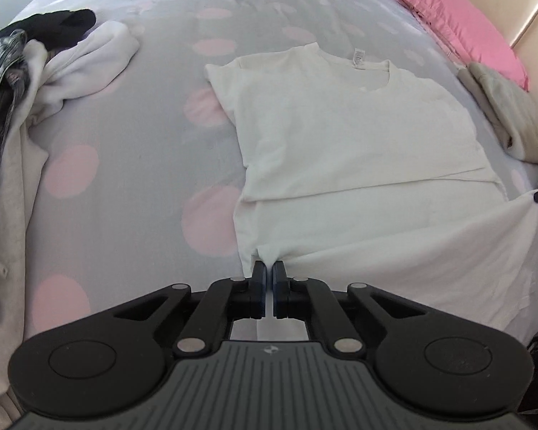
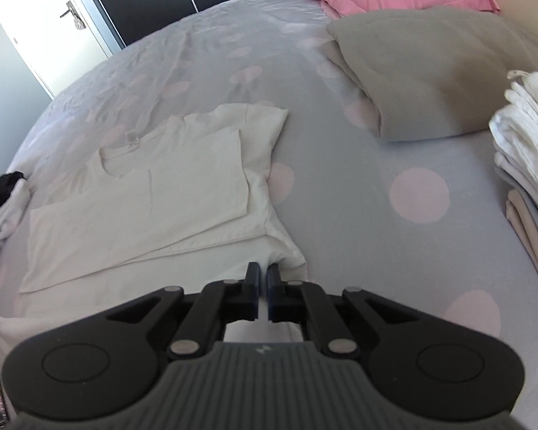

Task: Fold clothes
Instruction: 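Grasp the shirt hem with the right gripper while the left gripper grasps the hem, then lift the white shirt hem with both grippers and raise it up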

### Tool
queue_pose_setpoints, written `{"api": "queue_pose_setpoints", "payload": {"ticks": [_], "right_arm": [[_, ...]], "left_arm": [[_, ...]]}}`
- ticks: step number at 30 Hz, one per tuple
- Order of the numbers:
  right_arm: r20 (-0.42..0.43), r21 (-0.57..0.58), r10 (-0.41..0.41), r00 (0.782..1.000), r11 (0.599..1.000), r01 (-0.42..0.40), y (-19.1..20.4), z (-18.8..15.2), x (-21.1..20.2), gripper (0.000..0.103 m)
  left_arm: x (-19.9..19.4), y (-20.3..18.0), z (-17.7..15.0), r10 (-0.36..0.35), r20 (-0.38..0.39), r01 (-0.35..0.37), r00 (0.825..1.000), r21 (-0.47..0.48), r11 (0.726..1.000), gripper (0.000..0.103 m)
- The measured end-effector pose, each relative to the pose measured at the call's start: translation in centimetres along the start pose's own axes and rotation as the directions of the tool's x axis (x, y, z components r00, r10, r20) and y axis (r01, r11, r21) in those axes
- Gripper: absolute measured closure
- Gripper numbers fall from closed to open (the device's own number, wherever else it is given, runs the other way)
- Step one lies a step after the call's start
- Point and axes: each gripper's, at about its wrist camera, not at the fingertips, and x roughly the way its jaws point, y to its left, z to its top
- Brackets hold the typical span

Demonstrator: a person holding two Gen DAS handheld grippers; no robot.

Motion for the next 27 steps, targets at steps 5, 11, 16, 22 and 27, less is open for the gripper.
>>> {"api": "queue_pose_setpoints", "payload": {"ticks": [5, 11, 16, 22, 27], "right_arm": [[-0.035, -0.048, -0.040, 0.999, 0.998, 0.038, 0.8, 0.2, 2.7, 0.098], [0.019, -0.085, -0.110, 0.994, 0.990, 0.111, 0.6, 0.0, 2.1, 0.073], [0.103, -0.088, -0.130, 0.986, 0.986, 0.139, 0.5, -0.1, 0.0, 0.056], [0.166, -0.234, -0.096, 0.982, 0.963, 0.134, 2.8, -2.6, -1.6, 0.059], [0.171, -0.476, -0.039, 0.984, 0.871, 0.117, 5.9, -6.2, -2.1, 0.059]], "left_arm": [[0.9, -0.1, 0.5, 0.015, -0.017, -0.014, 1.000, 0.032, 0.999, 0.096], [-1.0, 0.4, -0.1, 0.086, 0.053, -0.087, 0.995, 0.031, 0.996, 0.081], [-3.2, 0.0, -1.0, 0.128, 0.143, -0.137, 0.981, 0.053, 0.989, 0.079], [-4.4, -3.4, -3.1, 0.126, 0.220, -0.173, 0.967, 0.207, 0.963, 0.079], [-3.9, -6.4, -5.4, 0.108, 0.223, -0.187, 0.969, 0.376, 0.907, 0.079]]}}
